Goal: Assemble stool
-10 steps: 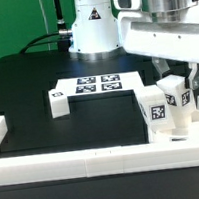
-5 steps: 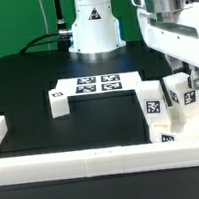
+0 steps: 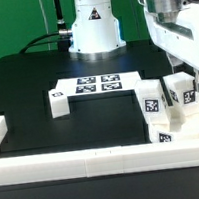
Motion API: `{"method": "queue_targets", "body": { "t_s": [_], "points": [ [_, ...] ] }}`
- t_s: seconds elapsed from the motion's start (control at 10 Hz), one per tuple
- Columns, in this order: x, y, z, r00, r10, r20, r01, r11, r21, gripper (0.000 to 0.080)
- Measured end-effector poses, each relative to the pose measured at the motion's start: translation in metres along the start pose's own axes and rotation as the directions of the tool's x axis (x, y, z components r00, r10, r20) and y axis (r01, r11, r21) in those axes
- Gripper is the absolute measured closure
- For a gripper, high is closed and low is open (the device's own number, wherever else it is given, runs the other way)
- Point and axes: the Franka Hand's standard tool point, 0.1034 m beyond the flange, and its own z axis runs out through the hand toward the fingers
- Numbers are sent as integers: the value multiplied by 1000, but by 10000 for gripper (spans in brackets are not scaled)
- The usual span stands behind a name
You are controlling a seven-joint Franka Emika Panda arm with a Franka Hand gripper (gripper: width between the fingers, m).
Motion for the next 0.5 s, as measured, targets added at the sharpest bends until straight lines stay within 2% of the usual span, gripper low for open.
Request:
{"method": "queue_targets", "body": {
  "t_s": [0.2,0.5],
  "points": [
    [0,-2,-7,1000,-26,2,26,1000,8,151],
    [2,-10,-27,997,-74,0,74,997,39,150]
  ]
}}
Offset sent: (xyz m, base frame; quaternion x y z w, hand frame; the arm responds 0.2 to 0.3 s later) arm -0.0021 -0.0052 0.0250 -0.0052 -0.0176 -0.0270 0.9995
